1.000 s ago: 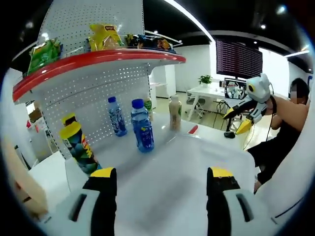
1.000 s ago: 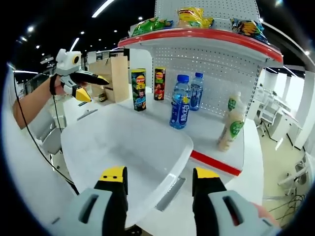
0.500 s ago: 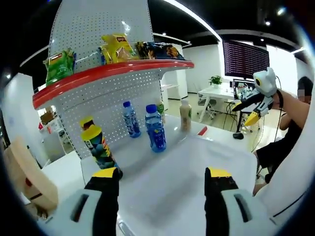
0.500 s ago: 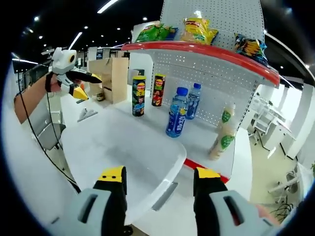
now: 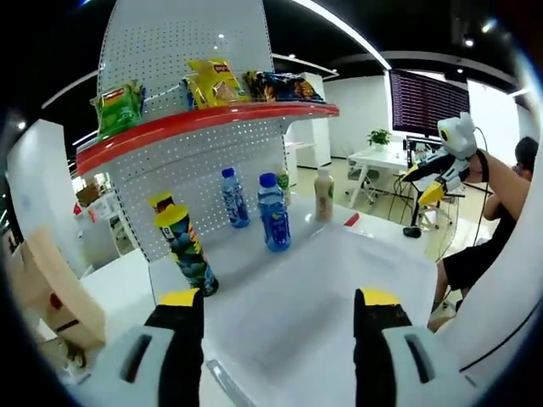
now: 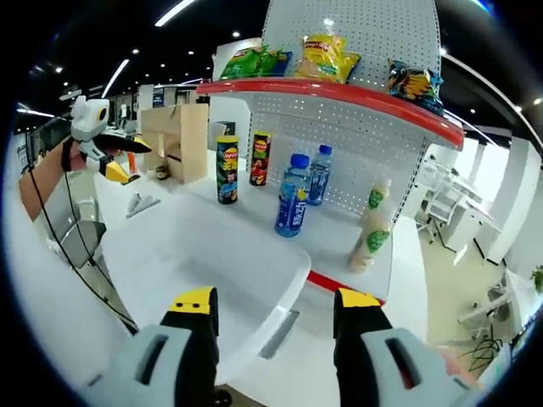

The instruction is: Place the items from the shopping basket onto the snack and drink counter

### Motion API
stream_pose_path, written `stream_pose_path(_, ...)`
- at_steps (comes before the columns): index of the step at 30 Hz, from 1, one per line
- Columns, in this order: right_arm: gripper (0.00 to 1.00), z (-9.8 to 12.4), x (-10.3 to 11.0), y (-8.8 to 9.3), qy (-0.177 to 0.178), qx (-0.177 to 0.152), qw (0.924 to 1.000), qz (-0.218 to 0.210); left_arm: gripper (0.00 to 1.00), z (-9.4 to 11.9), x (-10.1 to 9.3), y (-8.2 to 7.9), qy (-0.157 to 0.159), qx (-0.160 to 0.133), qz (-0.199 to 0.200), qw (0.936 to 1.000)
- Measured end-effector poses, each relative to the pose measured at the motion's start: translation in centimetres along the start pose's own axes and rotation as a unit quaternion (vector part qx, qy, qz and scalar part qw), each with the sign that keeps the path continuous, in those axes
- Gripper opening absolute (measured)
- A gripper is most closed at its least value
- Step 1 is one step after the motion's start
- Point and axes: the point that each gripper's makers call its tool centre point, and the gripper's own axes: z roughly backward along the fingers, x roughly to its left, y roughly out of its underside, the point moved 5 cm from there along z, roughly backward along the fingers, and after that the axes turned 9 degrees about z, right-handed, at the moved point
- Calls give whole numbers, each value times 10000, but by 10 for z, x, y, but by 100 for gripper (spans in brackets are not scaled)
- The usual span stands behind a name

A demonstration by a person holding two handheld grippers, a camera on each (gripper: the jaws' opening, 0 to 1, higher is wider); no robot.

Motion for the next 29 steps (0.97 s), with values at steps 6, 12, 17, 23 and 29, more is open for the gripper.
stream_pose_path(6, 53, 1, 3, 4, -21, -27, 10000, -45, 72, 1, -3, 0, -19, 90, -1, 10000)
stream_pose_path(12, 54, 4, 1, 2, 0, -109, 9999, -71, 72, 1, -3, -1, -24, 95, 7, 10000)
stream_pose_path(17, 53, 5, 0, 3, -9, -76, 10000, -23, 72, 0, -3, -1, -61, 168, -49, 9998)
stream_pose_path(23, 53, 5, -1, 3, -11, -59, 10000, 5, 71, 0, -1, -4, -62, 187, -122, 9997)
stream_pose_path(29, 53, 6, -2, 4, -36, -32, 10000, -13, 71, 0, -2, -2, -86, 304, -106, 9994)
